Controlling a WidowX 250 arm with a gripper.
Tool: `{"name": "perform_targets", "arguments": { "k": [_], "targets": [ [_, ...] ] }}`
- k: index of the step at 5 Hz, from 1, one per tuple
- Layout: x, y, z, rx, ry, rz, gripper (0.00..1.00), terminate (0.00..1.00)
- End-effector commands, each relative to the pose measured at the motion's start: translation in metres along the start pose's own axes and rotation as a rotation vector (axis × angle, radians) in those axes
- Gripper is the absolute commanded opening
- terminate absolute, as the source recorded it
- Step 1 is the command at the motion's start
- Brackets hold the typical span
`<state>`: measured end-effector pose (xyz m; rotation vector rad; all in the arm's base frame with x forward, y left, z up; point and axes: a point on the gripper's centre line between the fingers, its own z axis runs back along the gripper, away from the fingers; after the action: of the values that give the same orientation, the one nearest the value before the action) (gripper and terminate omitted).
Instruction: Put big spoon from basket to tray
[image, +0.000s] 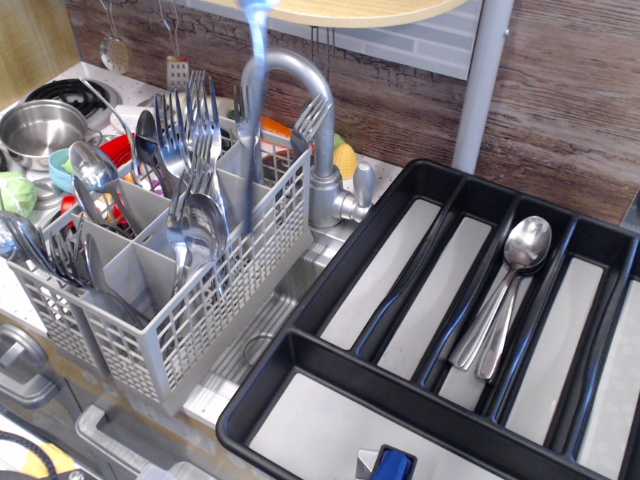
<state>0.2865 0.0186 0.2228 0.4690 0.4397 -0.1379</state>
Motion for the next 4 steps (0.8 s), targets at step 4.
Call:
{"name": "perform_targets", "arguments": {
  "k": [4],
  "targets": [
    [0.069, -0.119, 0.006, -0.028, -0.204, 0.070, 0.00, 0.00]
  ]
}}
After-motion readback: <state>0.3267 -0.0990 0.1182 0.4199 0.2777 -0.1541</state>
